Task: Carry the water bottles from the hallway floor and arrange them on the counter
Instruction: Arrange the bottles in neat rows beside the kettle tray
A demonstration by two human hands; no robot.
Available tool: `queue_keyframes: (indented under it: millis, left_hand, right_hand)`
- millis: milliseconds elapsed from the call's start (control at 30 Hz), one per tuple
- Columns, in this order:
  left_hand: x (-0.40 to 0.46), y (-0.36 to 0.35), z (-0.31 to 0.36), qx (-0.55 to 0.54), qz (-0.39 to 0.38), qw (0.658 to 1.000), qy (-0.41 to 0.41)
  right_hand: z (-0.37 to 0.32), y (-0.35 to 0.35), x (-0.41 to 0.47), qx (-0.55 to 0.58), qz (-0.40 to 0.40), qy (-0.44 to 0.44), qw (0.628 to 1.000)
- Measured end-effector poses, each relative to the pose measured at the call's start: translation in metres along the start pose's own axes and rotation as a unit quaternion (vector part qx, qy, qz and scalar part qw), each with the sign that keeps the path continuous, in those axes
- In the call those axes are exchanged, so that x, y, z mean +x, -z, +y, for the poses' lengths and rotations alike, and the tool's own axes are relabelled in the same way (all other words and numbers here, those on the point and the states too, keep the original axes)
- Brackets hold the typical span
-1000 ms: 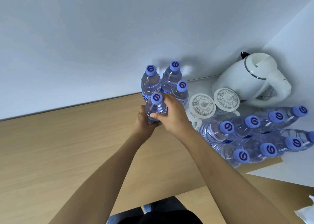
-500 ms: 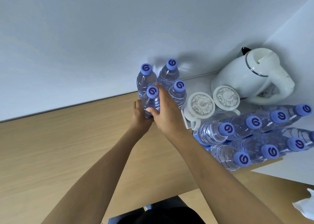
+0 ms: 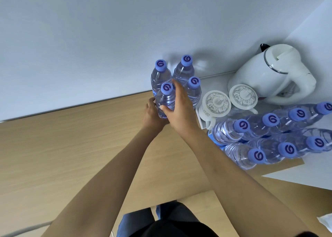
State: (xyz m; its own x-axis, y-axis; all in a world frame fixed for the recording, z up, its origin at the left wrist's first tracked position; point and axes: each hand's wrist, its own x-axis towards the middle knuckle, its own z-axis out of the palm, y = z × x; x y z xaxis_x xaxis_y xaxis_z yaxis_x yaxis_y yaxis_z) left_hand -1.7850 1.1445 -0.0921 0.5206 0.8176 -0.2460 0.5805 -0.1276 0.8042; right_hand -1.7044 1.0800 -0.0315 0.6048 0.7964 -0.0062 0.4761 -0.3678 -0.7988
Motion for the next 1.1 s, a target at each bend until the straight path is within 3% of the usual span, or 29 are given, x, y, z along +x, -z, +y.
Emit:
queue_keyframes:
  millis: [167,400,733,1100]
  left_hand:
    - [-0.033,0.008,-0.009,0.005,-0.011,0.997,0.07]
    - [-0.103,0.016,-0.004,-0.041,-0.001,0.999,0.012]
    - [-0.201,0.0,0.036,-0.083,-0.086,0.989,-0.091]
    - [-0.229,-0.038,0.057,-0.073,-0.071,0.992,-0.081]
  right_hand:
    - [0.001,0.006,-0.025,0.02,0.058,0.032,0.998]
    - [-0.009,0.03,-0.08,0.037,0.135,0.051,0.989]
    - [-0.028,0.107,-0.166,0.038,0.157,0.054,0.985]
    - [0.024,0.166,-0.183,-0.002,0.125,0.0,0.992]
